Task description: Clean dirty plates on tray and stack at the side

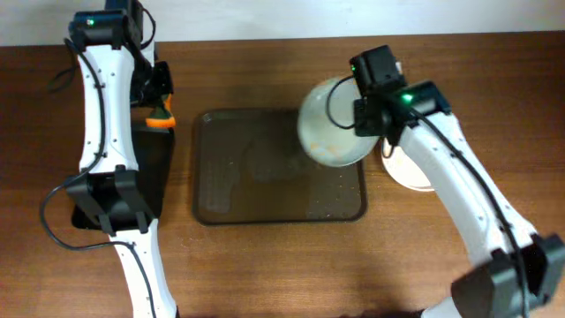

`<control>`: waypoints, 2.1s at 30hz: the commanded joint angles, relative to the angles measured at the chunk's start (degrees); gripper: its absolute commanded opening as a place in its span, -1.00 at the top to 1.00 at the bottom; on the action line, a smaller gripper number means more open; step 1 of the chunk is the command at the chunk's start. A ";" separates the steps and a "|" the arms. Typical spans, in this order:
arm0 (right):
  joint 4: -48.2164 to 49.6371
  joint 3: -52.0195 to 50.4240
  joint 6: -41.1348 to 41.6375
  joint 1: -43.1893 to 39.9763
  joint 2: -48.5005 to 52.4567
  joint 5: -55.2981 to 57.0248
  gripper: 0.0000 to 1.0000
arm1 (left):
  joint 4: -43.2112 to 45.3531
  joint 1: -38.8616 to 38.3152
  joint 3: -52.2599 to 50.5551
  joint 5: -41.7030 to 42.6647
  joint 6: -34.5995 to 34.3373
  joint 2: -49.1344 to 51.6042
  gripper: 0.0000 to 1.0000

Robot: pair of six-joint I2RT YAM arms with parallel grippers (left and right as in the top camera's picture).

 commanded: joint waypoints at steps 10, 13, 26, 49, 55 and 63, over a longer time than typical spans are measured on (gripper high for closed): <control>12.13 -15.80 32.39 8.96 4.37 -0.98 0.92 | 0.42 0.48 1.09 -1.07 -5.84 -0.24 1.00; 17.38 -18.67 26.21 8.96 4.76 -8.09 0.16 | 0.42 0.48 1.09 -1.07 -5.81 -0.24 1.00; 25.18 -18.67 -3.13 -4.31 16.24 -39.17 -0.08 | 5.53 -8.13 -4.42 -0.92 -5.77 -0.22 1.00; 31.08 -18.73 18.43 1.36 20.13 -38.47 0.91 | 30.45 -22.58 -44.22 -9.16 -21.44 -0.20 1.00; 31.06 -18.73 18.40 1.36 20.13 -38.47 0.91 | 37.13 -21.99 -44.22 -16.63 -17.46 -0.20 1.00; 30.60 -18.73 17.99 1.36 20.13 -38.45 0.92 | 45.62 -21.42 -44.22 25.55 6.16 -0.20 1.00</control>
